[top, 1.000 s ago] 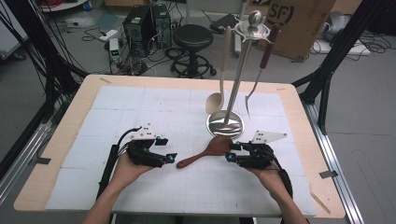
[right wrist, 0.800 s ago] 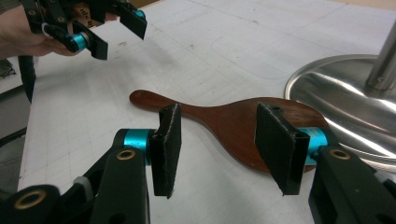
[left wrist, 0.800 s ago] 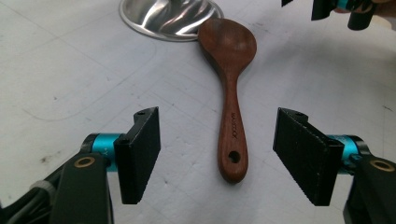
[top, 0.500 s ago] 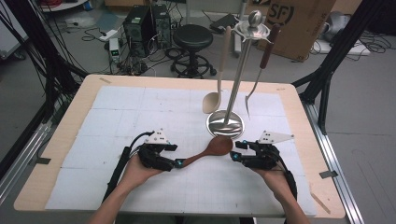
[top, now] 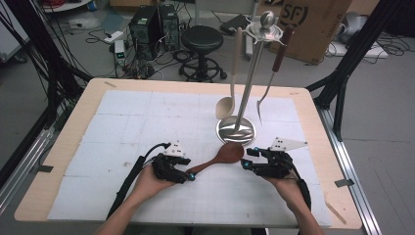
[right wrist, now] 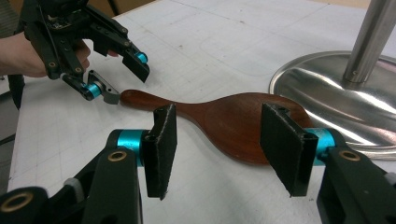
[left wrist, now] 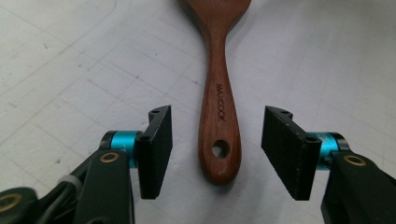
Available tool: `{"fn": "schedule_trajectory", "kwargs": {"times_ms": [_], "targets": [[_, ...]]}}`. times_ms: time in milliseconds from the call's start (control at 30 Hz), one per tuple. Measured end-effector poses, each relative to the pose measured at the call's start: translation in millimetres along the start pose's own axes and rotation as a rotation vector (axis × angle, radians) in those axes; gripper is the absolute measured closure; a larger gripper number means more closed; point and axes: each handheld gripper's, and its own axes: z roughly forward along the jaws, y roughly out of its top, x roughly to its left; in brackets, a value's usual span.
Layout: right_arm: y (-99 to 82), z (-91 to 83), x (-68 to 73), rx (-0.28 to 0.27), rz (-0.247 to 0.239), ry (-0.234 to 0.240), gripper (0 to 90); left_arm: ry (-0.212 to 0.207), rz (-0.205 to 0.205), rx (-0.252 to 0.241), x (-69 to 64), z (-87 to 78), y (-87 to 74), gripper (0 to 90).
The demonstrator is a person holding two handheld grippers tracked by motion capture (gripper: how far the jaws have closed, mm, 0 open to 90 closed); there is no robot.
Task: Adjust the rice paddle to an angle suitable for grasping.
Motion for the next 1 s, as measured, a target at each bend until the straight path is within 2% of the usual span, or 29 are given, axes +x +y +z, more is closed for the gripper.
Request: {"fn": "schedule_trajectory", "kwargs": {"times_ms": [333,567,733,1000], "targets": [[-0.2,1.7,0.8,0.005,-0.002,-0.001,46.0,0.005,0.034,0.045,-2.8,4.2,-1.7,58.4],[0.1,3.0,1.5,0.010,-0.011,0.001,45.9,0.023,0.042,0.045,-3.3,4.5,-2.2,65.6],[1.0,6.2,4.2,0.014,-0.021,0.009,45.8,0.024,0.040,0.046,-3.2,4.2,-2.0,66.0],[1.5,10.4,7.5,0.033,-0.044,0.018,45.8,-0.003,0.047,0.055,-3.3,1.9,-2.0,66.2]]}}
